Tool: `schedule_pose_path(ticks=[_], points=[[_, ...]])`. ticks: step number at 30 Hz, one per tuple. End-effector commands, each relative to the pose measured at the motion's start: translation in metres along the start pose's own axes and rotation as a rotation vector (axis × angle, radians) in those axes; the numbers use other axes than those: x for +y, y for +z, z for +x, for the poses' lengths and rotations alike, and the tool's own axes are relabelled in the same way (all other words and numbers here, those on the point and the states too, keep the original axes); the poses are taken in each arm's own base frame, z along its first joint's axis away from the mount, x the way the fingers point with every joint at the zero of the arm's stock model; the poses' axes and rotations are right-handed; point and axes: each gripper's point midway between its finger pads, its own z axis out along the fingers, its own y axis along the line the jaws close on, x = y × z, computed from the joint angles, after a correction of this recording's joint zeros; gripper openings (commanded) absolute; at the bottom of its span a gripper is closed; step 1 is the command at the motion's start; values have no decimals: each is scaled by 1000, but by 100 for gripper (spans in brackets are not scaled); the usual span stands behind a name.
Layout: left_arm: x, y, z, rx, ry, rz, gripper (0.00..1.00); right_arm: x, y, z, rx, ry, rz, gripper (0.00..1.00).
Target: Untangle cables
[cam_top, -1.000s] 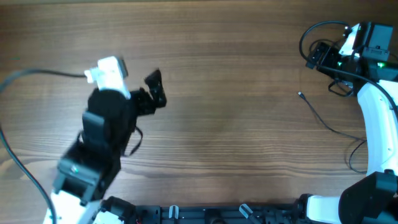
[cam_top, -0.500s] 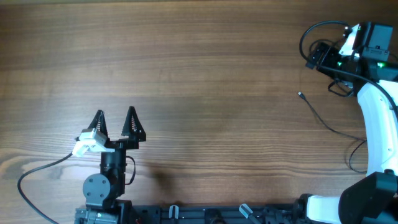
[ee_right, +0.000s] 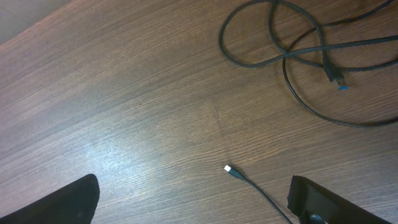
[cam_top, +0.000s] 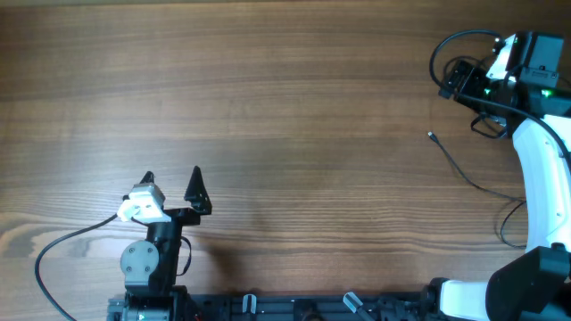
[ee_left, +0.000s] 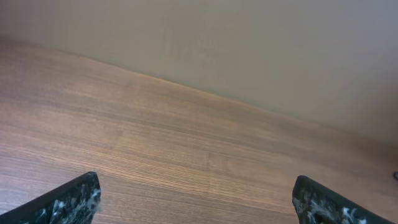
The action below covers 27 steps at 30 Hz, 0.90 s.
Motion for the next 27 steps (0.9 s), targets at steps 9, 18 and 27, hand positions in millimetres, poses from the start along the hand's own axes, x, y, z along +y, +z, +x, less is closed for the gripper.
schedule_pose_path(ticks=[9,18,27], points=[[-2,0,1,7,0,16,100,2,-7,-2,-17,7,-12,100],[-2,0,1,7,0,16,100,1,-5,-2,-13,8,-11,100],[-2,0,1,7,0,16,100,-7,-28,-20,-148,-1,54,100]])
